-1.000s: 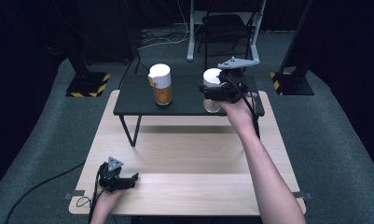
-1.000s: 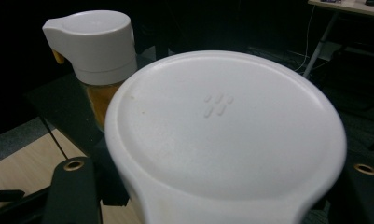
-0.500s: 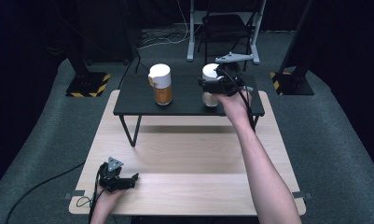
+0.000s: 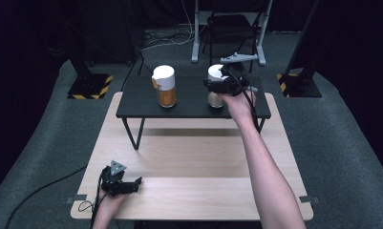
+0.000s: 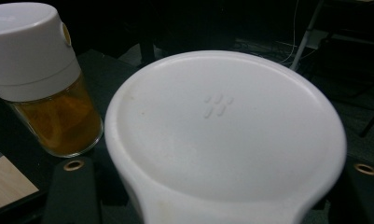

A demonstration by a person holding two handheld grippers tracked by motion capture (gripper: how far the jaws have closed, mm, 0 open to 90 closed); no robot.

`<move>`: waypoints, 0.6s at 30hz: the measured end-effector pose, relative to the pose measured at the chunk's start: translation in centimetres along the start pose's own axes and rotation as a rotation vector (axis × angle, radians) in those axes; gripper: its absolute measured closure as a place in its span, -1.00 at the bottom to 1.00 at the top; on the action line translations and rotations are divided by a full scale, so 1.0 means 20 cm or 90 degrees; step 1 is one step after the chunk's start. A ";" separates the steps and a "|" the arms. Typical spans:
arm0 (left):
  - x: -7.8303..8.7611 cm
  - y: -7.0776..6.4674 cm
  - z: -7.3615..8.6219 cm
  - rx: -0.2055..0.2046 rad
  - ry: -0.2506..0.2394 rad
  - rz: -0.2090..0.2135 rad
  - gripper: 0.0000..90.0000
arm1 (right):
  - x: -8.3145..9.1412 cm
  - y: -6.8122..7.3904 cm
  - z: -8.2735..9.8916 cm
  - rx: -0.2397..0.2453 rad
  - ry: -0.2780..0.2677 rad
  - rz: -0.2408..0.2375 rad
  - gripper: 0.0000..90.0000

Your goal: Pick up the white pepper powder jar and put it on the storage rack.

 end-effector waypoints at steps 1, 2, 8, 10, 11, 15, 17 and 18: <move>0.00 0.00 0.00 0.000 0.000 0.000 -0.88 | 0.00 0.00 0.00 -0.001 0.001 -0.001 -0.34; 0.00 0.00 0.00 0.000 0.000 0.000 -0.88 | -0.01 0.00 0.00 -0.001 0.002 -0.002 -0.34; 0.00 0.00 0.00 0.000 0.000 0.000 -0.88 | -0.02 -0.01 0.01 -0.006 0.006 0.000 -0.34; 0.00 0.00 0.00 0.000 0.000 0.000 -0.88 | -0.03 -0.01 0.01 -0.006 0.012 0.004 -0.34; 0.00 0.00 0.00 0.000 0.000 0.000 -0.88 | -0.03 -0.01 0.02 -0.008 0.011 0.004 -0.34; 0.00 0.00 0.00 0.000 0.000 0.000 -0.88 | -0.03 -0.02 0.02 -0.012 0.008 0.001 -0.34; 0.00 0.00 0.00 0.000 0.000 0.000 -0.88 | -0.03 -0.02 0.03 -0.011 0.008 0.001 -0.34; 0.00 0.00 0.00 0.000 0.000 0.000 -0.88 | -0.03 -0.02 0.03 -0.011 0.007 0.001 -0.34</move>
Point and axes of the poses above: each handheld gripper's, and its own axes: x roughly backward along the jaws, z roughly out of its underside, y roughly to its left, the point moved 5 cm from there along -x, roughly forward along the jaws, and after that the axes turned 9 degrees about y, right-handed, at the moved point
